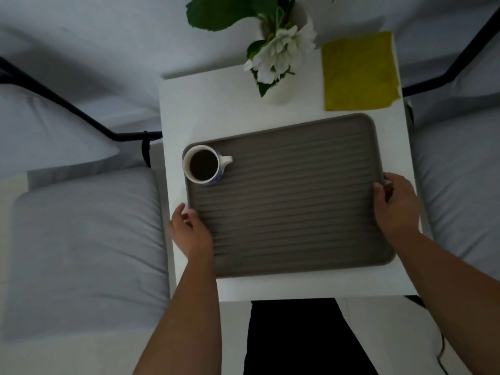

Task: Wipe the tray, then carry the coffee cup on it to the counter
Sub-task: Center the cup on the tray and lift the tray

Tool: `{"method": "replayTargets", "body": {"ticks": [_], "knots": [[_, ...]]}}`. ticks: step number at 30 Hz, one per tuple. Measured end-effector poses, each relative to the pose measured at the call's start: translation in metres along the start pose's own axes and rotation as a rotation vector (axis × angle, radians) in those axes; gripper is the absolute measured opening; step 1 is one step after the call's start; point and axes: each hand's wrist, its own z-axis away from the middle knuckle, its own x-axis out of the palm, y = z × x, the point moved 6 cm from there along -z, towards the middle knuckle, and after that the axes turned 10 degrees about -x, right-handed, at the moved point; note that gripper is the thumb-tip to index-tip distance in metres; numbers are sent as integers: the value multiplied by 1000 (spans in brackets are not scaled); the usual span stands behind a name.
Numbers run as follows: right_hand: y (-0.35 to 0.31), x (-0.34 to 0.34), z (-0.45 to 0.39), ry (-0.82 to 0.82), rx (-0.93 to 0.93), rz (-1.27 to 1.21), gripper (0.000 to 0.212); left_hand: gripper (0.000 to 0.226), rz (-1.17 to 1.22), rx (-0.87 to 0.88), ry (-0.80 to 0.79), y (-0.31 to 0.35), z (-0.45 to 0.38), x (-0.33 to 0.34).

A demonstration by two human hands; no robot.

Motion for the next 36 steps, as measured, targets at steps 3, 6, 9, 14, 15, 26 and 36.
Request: {"method": "replayTargets", "body": {"ticks": [3, 6, 9, 14, 15, 26, 36], "knots": [[-16, 2, 3, 104, -80, 170, 48, 42, -97, 162, 15, 13, -11, 3], [-59, 22, 0, 62, -156, 127, 45, 51, -170, 266, -26, 31, -19, 4], [-122, 55, -2, -55, -344, -74, 32, 64, -226, 343, -133, 45, -27, 9], [-208, 125, -10, -472, -236, -352, 37, 75, -287, 420, -219, 58, -38, 15], [-221, 137, -11, -528, -190, -421, 39, 75, -300, 441, -213, 60, -40, 15], [-232, 172, -11, -551, -86, -433, 6, 82, -239, 432, -288, 70, -46, 12], [-168, 127, 13, -431, 77, -496, 11, 73, -286, 405, -373, 77, 30, 23]]}}
